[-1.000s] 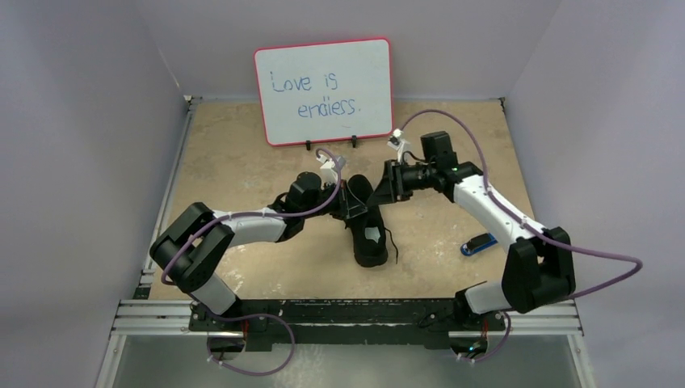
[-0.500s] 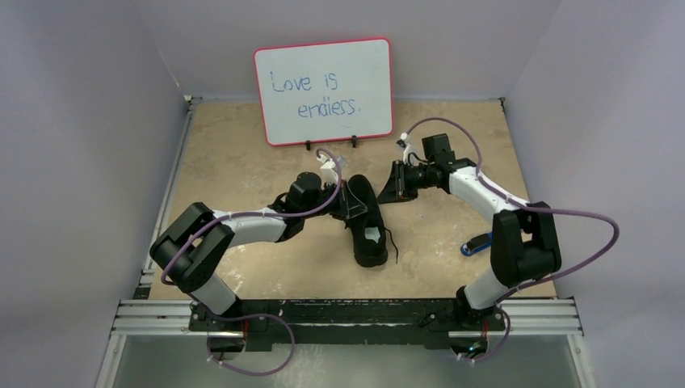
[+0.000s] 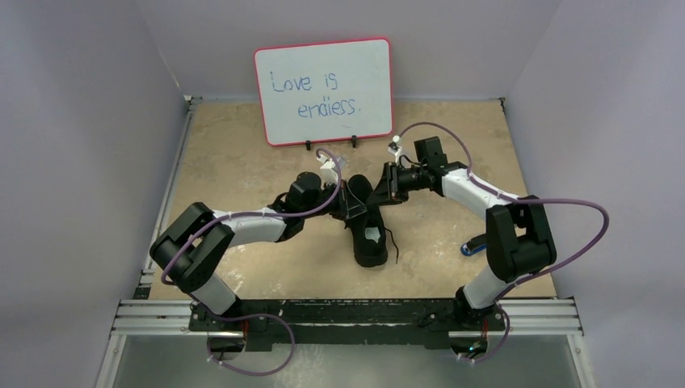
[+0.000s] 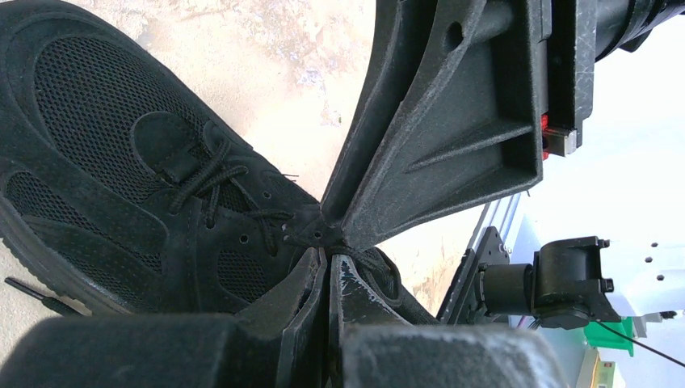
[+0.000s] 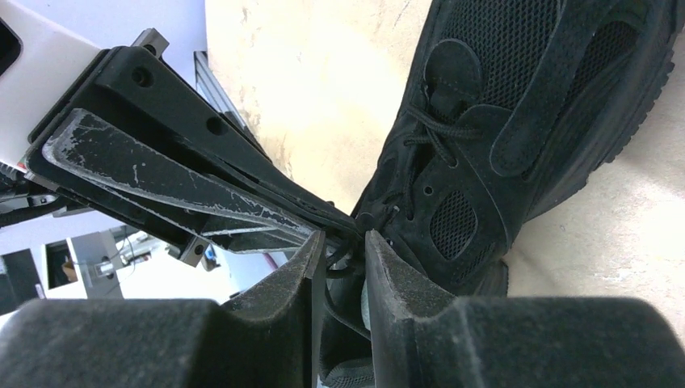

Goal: Tie the shoes

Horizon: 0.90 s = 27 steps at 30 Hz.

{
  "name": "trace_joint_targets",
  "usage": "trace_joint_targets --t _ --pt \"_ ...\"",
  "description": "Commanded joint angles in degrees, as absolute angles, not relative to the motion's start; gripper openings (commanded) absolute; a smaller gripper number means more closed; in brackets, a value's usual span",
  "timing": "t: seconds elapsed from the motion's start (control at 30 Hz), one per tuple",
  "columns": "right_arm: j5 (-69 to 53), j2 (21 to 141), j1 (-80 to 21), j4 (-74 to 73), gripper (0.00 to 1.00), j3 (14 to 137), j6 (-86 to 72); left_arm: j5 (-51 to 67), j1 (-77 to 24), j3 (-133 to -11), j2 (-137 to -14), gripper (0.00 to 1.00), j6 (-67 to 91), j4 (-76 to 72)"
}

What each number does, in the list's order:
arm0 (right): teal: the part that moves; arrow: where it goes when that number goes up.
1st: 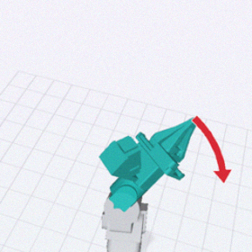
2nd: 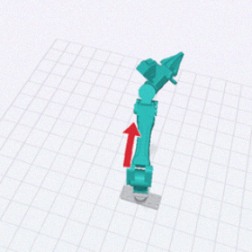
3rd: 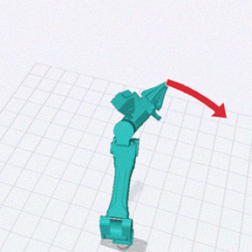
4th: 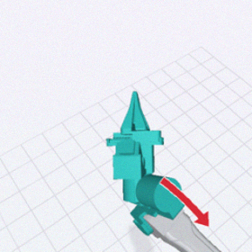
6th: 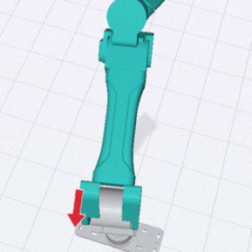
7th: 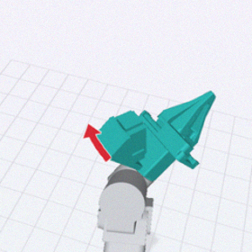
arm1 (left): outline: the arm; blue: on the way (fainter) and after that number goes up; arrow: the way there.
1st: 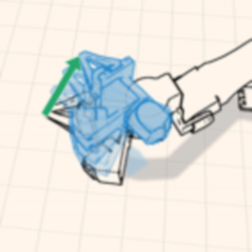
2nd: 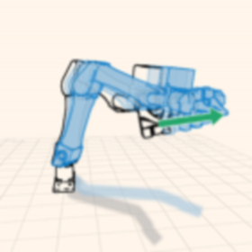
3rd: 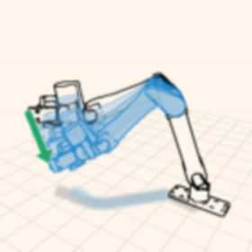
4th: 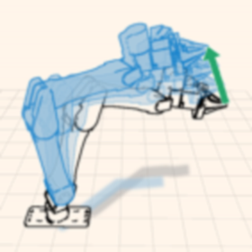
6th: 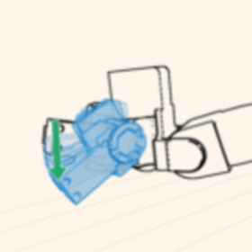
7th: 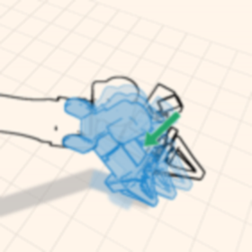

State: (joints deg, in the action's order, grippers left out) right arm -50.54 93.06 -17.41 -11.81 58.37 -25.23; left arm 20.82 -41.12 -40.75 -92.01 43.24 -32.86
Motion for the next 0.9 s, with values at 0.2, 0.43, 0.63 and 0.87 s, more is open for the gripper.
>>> trace_joint_targets --t 0.2,0.43,0.63,0.87 --pt "-53.75 90.15 -17.7 -8.52 0.2 55.81 -28.04 21.15 -41.16 -41.47 -91.56 0.0 41.49 -35.26" --pt "-53.52 91.07 -19.15 -7.03 0.2 56.43 -27.89 21.4 -41.14 -41.64 -91.67 0.0 41.65 -35.37" --pt "-55.71 91.04 -20.29 -3.46 0.23 54.08 -31.15 21.61 -41.15 -42.69 -92.17 0.0 41.57 -35.25" --pt "-55.64 90.27 -20.33 1.43 0.13 50.83 -35.33 22.38 -41.15 -43.36 -92.55 0.0 42.01 -36.05"
